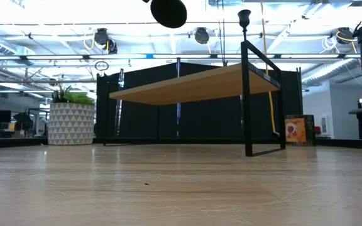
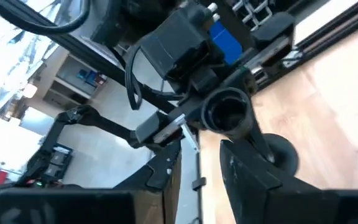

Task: Pick & Place candle stick holders
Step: Put the top black candlestick on the shelf

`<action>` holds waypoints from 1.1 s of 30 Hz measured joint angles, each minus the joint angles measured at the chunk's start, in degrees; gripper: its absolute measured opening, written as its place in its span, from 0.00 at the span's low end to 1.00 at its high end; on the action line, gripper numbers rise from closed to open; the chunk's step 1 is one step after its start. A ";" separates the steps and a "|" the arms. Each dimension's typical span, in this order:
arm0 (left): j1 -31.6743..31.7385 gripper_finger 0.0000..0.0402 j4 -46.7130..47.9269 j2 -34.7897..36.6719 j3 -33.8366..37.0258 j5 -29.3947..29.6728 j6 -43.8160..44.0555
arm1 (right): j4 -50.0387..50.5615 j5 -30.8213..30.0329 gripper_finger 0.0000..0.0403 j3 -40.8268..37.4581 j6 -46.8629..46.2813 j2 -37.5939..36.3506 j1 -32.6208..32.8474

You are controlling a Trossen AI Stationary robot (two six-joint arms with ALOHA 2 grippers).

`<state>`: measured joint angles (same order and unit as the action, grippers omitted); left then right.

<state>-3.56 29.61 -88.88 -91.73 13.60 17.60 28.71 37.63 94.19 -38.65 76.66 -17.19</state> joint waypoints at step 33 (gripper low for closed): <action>-2.37 0.03 -55.80 -8.59 20.06 16.89 -4.77 | 1.88 -12.33 0.22 -25.55 24.85 -33.61 -0.09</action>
<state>-5.92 -26.19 -97.48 -71.66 30.49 12.83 30.59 25.30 68.64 -13.80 43.06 -17.28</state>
